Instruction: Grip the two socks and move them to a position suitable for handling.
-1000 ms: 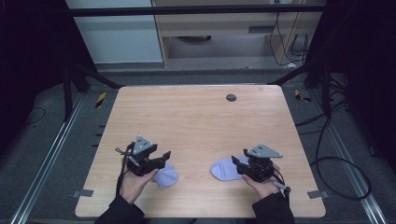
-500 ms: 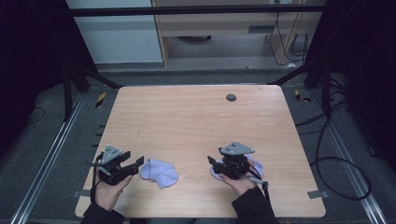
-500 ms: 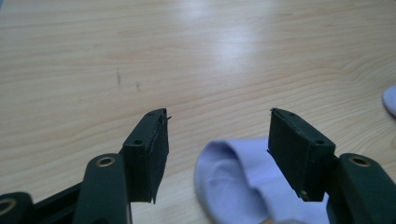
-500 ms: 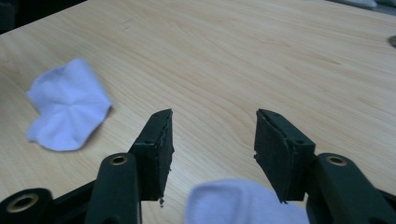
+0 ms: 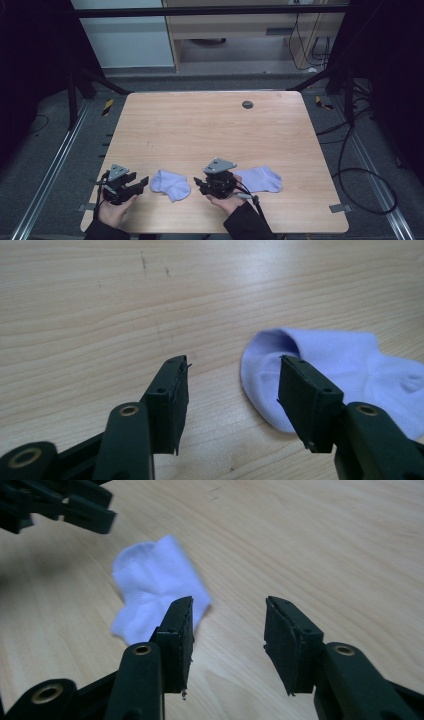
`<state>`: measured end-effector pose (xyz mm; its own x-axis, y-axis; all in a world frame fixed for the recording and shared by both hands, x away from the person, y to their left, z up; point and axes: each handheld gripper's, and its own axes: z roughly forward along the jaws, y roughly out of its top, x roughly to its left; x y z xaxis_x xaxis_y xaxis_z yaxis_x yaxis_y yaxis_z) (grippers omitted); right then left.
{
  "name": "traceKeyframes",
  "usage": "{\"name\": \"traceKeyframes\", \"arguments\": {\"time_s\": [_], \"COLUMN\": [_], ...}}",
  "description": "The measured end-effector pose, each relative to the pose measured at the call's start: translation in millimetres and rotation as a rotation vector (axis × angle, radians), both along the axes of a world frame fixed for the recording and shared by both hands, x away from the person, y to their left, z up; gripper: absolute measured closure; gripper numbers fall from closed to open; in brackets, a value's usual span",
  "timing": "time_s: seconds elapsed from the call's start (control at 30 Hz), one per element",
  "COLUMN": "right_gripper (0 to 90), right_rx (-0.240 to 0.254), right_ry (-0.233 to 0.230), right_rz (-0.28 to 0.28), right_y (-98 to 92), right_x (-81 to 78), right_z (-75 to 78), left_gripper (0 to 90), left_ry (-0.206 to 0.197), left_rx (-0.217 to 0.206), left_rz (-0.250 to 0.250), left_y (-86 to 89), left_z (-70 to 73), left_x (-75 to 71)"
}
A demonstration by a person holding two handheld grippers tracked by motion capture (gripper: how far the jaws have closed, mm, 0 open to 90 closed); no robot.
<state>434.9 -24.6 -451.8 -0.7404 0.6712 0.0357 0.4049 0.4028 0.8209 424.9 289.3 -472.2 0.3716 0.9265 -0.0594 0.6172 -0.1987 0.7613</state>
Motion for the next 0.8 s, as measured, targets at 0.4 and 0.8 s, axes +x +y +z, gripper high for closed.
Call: {"name": "traceKeyframes", "arguments": {"time_s": [0.4, 0.8], "right_gripper": [61.2, 66.4], "right_rx": [-0.048, -0.095], "right_ry": [0.036, 0.070], "right_rz": [0.102, 0.161], "right_y": [46.3, 77.2], "right_x": [-9.2, -13.2], "right_z": [-21.7, -37.6], "left_gripper": [54.4, 62.1], "left_ry": [0.041, 0.065], "left_rx": [0.006, 0.037], "left_rz": [-0.003, -0.025], "left_y": [-7.1, -14.9], "left_z": [-10.9, -16.1], "left_x": [9.8, 13.1]}}
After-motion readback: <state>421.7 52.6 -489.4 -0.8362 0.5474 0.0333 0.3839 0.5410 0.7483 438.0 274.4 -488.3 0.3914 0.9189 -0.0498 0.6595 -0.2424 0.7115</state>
